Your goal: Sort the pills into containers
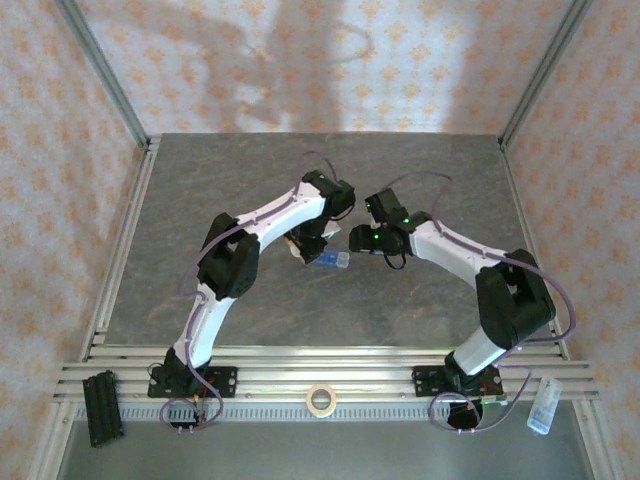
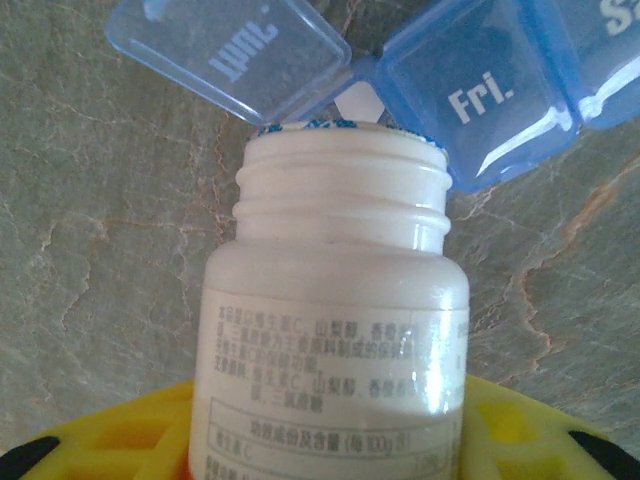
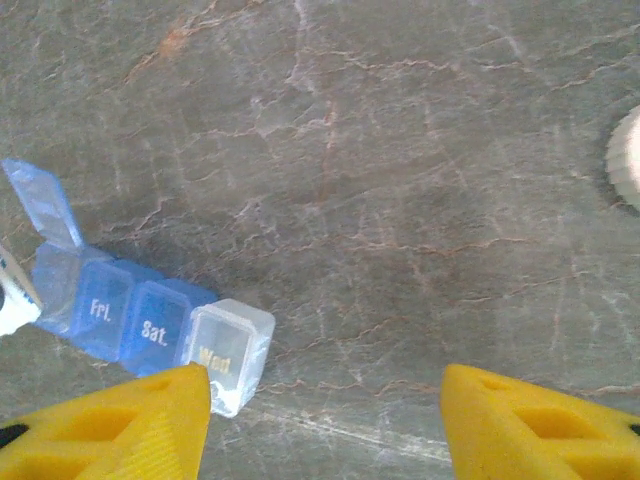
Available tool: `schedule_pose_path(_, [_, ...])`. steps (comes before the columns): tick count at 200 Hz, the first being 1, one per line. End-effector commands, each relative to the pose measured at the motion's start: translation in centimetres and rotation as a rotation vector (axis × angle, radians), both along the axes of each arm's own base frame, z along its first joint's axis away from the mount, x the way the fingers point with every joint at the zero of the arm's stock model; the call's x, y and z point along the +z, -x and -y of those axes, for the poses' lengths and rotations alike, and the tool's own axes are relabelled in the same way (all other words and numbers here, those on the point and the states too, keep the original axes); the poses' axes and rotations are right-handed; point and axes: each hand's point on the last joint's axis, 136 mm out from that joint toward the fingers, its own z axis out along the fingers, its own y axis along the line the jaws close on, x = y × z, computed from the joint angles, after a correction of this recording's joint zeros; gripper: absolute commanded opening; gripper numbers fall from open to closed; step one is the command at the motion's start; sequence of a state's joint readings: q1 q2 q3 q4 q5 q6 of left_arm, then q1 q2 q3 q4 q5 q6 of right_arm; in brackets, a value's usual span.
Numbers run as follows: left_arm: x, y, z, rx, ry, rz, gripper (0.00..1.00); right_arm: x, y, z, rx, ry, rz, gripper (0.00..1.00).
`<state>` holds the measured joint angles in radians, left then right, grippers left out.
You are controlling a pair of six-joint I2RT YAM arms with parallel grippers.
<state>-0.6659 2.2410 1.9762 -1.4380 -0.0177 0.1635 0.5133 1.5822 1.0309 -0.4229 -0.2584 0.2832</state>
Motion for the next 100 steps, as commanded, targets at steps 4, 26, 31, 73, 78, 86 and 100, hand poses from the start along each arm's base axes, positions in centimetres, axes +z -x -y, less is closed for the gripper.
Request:
schedule_pose_path(4, [-0.6,1.1,-0.8,-0.035,-0.072,-0.045,0.00,-1.0,-0.1,0.8,-0.011,0.018,-0.014,0.62])
schedule_pose_path(26, [-1.4,1.0,-1.1,-0.038,-0.095,-0.054,0.00,-1.5,-0.5,0.5,-0.022,0.004,-0.029,0.62])
schedule_pose_path(31, [-1.5,1.0,-1.1,-0.039,-0.099,-0.056,0.00,-1.6,-0.6,0.4,-0.023,0.001,-0.033,0.62])
schedule_pose_path(73, [-2.0,1.0,-1.3,-0.043,-0.107,-0.047,0.00,-3.0,-1.9,-0.3,-0.048,-0.019,-0.062,0.61])
schedule_pose_path(78, [-1.9,1.0,-1.3,-0.043,-0.103,-0.044,0.00,-3.0,-2.1,-0.3,-0.054,-0.022,-0.062,0.60])
schedule_pose_path(86, [-1.9,0.9,-1.2,-0.040,-0.094,-0.039,0.00,-3.2,-2.4,-0.4,-0.060,-0.026,-0.062,0.59])
schedule_pose_path(100, [-1.7,0.7,-0.9,-0.038,-0.078,-0.030,0.00,-3.4,-2.8,-0.6,-0.070,-0.035,-0.062,0.58])
